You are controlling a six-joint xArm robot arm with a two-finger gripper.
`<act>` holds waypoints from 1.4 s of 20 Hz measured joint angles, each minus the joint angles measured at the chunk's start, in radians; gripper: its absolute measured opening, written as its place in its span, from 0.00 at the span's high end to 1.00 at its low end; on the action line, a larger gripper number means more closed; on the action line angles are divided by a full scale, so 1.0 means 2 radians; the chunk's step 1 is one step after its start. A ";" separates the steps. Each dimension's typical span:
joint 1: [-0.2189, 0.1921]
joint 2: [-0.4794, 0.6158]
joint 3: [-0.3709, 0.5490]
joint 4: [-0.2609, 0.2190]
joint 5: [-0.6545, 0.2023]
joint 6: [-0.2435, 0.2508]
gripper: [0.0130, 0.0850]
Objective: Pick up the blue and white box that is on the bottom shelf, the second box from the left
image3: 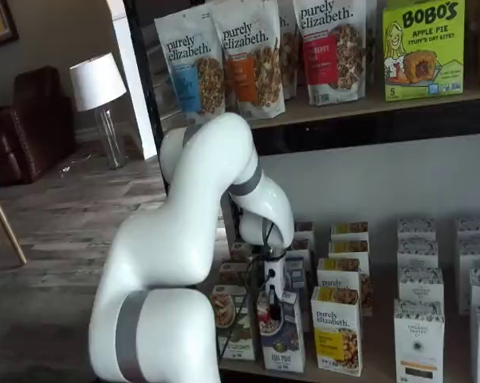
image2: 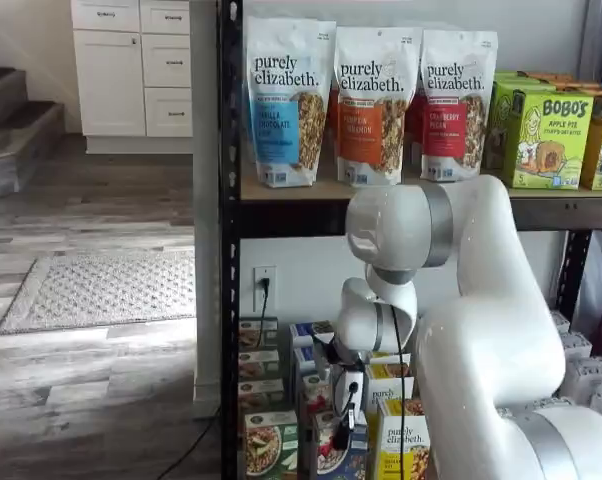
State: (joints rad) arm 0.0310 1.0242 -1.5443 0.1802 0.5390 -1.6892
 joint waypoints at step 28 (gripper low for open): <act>0.018 -0.158 0.215 0.014 -0.040 -0.001 0.56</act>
State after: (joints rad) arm 0.0661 0.7089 -1.1136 0.2082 0.4585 -1.6903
